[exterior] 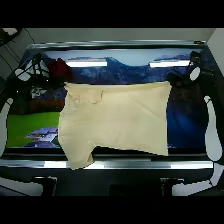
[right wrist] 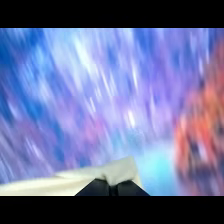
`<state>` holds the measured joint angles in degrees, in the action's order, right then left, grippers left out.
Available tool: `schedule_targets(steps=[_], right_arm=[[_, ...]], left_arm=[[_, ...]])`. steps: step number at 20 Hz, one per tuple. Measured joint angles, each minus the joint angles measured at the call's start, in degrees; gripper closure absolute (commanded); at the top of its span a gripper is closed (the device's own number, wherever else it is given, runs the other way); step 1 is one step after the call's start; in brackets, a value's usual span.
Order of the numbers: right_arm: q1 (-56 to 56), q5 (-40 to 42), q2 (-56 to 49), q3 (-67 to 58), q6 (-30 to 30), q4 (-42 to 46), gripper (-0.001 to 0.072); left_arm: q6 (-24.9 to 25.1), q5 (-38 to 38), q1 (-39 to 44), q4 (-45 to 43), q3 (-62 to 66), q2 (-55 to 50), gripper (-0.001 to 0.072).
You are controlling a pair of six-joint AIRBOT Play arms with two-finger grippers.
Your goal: Fold the shirts.
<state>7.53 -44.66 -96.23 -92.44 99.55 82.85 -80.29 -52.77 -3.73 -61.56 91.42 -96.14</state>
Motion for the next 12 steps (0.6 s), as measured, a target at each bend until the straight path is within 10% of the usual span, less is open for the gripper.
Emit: schedule_targets(steps=[5, 12], right_arm=[[-0.15, 14.29, -2.99, -0.66, 1.92, -0.83, 0.0674], [-0.13, 1.03, -4.02, -0.85, 1.18, 2.14, 0.0674]], left_arm=[[-4.5, 7.65, 0.11, 0.42, 6.84, -7.82, 0.0686], [-1.01, -4.57, -0.59, -0.44, 8.52, -9.38, 0.0686]])
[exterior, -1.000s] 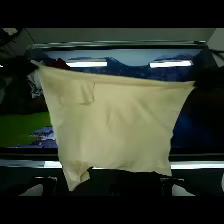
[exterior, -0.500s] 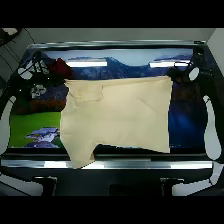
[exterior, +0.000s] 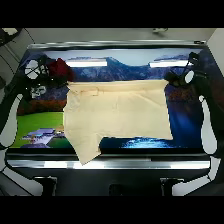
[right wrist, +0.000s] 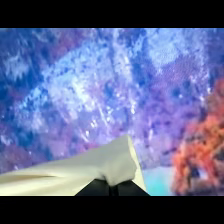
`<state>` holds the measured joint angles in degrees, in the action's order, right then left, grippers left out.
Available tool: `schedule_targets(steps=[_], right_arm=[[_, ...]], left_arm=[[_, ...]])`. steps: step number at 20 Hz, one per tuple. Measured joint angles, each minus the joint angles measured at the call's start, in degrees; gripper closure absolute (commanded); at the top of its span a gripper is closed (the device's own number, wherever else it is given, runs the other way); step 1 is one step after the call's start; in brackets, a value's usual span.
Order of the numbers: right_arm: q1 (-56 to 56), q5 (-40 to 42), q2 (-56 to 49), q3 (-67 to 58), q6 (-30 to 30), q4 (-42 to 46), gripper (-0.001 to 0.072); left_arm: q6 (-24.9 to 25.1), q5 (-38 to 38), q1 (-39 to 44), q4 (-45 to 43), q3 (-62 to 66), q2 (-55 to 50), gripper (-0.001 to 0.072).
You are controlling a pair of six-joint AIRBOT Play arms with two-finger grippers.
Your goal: Fold the shirts.
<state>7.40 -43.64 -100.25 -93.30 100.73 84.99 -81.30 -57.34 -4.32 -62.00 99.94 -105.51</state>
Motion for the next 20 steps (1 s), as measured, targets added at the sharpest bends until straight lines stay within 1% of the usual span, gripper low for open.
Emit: schedule_targets(steps=[3, 6, 10, 14, 15, 16, 17, 19, 20], right_arm=[[0.0, -10.23, 0.59, 0.02, -4.39, 1.6, 0.0674], [0.0, -18.95, 0.11, 0.04, -8.57, 2.25, 0.0673], [0.0, -26.45, -1.49, 0.04, -10.78, 2.64, 0.0673], [0.02, -29.75, -2.6, 0.04, -11.19, 2.73, 0.0669], [0.02, -30.18, -2.73, 0.04, -10.71, 2.73, 0.0586], [0.02, -30.97, -2.84, 0.04, -10.03, 2.73, 0.0409], [0.02, -31.32, -2.82, 0.04, -9.22, 2.95, 0.027], [0.13, -32.74, -2.32, 0.04, -8.57, 2.93, 0.0234], [0.42, -34.18, -1.62, 0.04, -8.59, 2.91, 0.0234]], left_arm=[[0.96, -11.72, -0.37, -2.29, 0.07, 0.07, 0.0686], [1.05, -21.0, -0.42, -5.33, 0.04, -0.48, 0.0686], [-0.26, -26.6, -0.22, -7.15, -0.26, -0.92, 0.0686], [-1.09, -30.14, 0.37, -7.78, -0.59, -1.6, 0.0684], [-1.22, -30.67, 0.37, -7.93, -0.61, -1.7, 0.0595], [-1.29, -31.12, 0.37, -8.11, -0.61, -1.75, 0.0314], [-1.51, -31.47, 0.33, -8.33, -0.61, -1.77, 0.0148], [-2.32, -32.57, 0.04, -8.31, -0.55, -1.6, 0.0151], [-2.69, -33.29, -0.28, -8.2, -0.42, -1.2, 0.0156]])
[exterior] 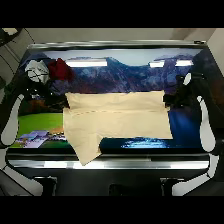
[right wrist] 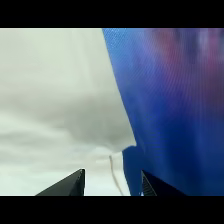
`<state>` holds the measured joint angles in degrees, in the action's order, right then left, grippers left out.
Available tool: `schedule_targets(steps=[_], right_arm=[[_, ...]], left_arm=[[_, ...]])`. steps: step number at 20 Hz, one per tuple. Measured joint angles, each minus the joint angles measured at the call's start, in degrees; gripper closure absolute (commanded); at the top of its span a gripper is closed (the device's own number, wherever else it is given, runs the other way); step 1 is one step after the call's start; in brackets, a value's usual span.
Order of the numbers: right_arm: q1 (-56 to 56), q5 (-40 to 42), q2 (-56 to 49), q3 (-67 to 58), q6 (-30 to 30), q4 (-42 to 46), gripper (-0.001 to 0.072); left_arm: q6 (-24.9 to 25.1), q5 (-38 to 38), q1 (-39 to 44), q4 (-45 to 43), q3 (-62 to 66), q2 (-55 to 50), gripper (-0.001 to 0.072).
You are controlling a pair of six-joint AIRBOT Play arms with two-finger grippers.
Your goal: Fold the shirts.
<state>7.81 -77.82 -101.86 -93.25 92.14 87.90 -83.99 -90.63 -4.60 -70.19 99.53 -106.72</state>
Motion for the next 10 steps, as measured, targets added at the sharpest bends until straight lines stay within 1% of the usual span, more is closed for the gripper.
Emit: schedule_targets(steps=[3, 5, 8, 10], right_arm=[[3.21, -4.9, 2.8, 0.0, -0.07, 0.02, 0.0239], [6.56, -9.16, 5.05, 0.55, -0.17, -0.02, 0.0243], [10.1, -11.85, 9.2, 4.68, -0.15, -0.13, 0.0243], [11.04, -11.63, 11.98, 9.03, -0.13, -0.7, 0.0244]], left_arm=[[-0.72, -3.34, -1.86, 0.0, -0.39, 2.19, 0.0185], [-1.03, -4.44, -3.13, 0.02, -3.63, 5.31, 0.0186], [-0.9, -0.9, -3.76, 0.79, -17.84, 13.49, 0.0187], [0.68, 3.02, -3.98, 2.47, -30.77, 19.87, 0.0191]])
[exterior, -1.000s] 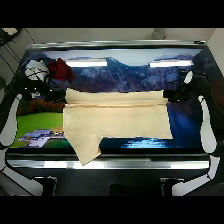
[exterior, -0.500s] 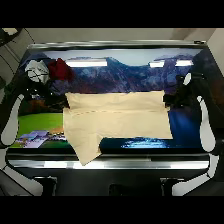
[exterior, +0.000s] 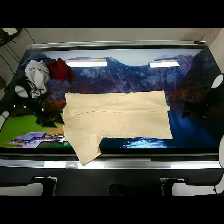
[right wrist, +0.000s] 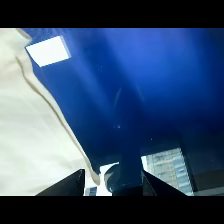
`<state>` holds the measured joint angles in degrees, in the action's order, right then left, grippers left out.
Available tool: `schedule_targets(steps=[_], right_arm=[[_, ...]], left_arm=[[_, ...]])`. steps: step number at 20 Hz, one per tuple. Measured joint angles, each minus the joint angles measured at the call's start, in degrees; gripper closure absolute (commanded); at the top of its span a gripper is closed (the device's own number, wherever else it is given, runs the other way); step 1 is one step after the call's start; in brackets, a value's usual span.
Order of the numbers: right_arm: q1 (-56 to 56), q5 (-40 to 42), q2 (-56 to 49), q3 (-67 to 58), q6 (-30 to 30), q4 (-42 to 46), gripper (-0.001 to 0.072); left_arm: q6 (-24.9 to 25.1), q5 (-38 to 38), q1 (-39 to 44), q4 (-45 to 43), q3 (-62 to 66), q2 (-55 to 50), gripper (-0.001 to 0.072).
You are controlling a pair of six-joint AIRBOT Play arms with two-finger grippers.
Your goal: Fold the shirts.
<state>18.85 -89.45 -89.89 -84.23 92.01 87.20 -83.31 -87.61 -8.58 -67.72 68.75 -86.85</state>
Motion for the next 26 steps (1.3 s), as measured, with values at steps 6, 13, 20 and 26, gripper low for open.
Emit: schedule_targets(steps=[6, 13, 20, 26], right_arm=[[1.05, 2.1, 4.04, 8.2, -0.83, -2.38, 0.0273], [1.16, 2.62, 5.14, 9.75, -1.36, -3.13, 0.0273], [1.16, 4.59, 8.0, 17.38, -2.1, -5.86, 0.0203], [1.16, 8.79, 8.92, 26.29, -4.39, -7.63, 0.0203]], left_arm=[[4.35, 11.15, -0.11, 8.44, -26.27, 11.32, 0.0196], [4.66, 18.16, 0.85, 14.99, -34.16, 13.07, 0.0412], [2.73, 24.24, 3.98, 17.0, -36.74, 13.11, 0.0685], [3.58, 24.76, 4.63, 17.29, -36.89, 13.38, 0.0686]])
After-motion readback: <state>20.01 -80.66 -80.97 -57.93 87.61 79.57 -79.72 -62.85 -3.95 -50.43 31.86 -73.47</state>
